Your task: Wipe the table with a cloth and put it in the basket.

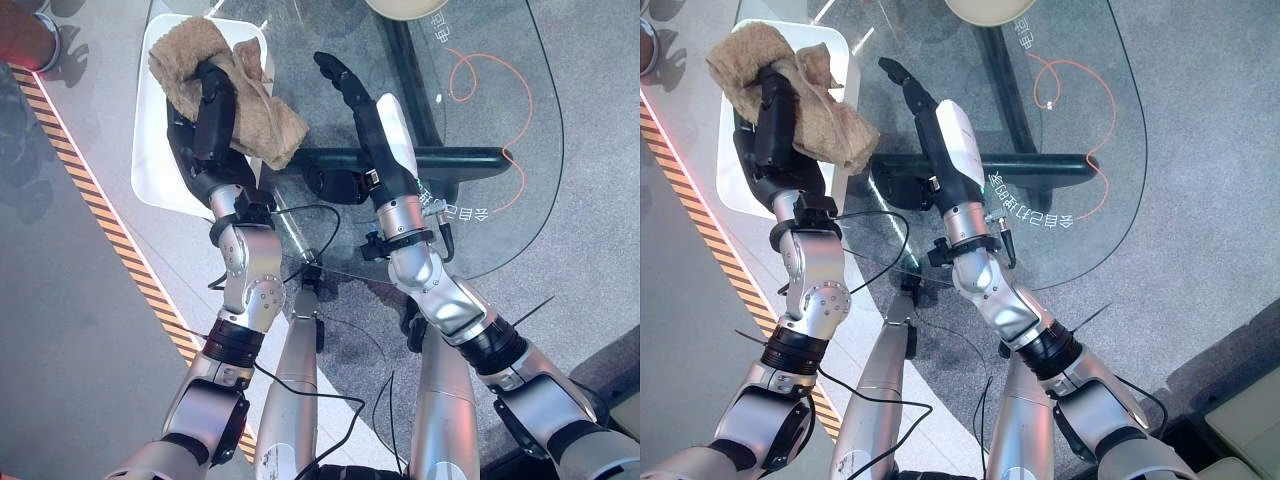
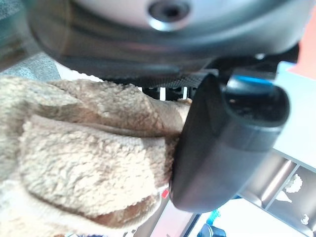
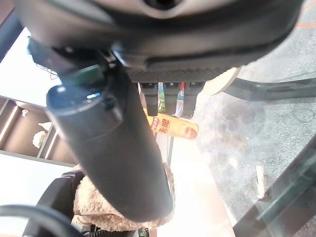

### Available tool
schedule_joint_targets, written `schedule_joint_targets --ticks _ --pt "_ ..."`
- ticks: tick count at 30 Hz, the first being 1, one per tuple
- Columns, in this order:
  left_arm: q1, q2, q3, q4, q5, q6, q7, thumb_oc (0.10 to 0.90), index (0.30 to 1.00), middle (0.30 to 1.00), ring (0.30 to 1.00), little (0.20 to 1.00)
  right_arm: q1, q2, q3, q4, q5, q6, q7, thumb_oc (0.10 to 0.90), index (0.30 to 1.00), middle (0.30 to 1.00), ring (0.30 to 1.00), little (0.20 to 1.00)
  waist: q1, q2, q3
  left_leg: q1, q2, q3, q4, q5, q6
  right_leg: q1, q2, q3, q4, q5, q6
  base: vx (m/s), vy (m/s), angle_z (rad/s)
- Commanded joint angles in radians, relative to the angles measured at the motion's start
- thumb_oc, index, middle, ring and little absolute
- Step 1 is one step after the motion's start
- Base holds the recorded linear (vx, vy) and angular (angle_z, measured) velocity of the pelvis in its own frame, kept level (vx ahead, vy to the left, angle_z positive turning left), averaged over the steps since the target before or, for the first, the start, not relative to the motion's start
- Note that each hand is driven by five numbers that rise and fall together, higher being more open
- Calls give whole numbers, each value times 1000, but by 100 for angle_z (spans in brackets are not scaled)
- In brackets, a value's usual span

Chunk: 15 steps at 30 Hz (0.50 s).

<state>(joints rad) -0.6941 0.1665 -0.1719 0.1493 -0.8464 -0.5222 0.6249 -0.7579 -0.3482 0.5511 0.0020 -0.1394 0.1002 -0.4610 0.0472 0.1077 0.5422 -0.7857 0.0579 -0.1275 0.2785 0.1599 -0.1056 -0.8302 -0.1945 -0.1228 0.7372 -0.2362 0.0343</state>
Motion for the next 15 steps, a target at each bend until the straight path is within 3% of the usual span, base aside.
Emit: schedule_joint_targets --ticks 1,10,15 --pt "-136 57 75 -49 150 -145 -2 100 300 300 300 200 -146 50 -51 -89 -52 -66 -106 800 900 900 900 900 -1 -48 -22 42 -96 118 81 -140 93 54 66 5 -264 171 6 0 0 0" --pt "-123 98 109 0 184 -176 29 100 300 300 300 200 -66 -33 -136 9 -97 -57 -251 800 900 900 900 900 -25 -52 -22 44 -91 124 90 -154 93 49 70 18 -255 165 7 6 5 -2" --pt "-104 124 128 8 186 -191 34 100 300 300 300 200 -4 -92 -202 70 -91 -85 -336 800 900 900 900 900 -41 -52 -22 44 -87 129 94 -162 96 44 71 25 -253 163 8 0 0 0"
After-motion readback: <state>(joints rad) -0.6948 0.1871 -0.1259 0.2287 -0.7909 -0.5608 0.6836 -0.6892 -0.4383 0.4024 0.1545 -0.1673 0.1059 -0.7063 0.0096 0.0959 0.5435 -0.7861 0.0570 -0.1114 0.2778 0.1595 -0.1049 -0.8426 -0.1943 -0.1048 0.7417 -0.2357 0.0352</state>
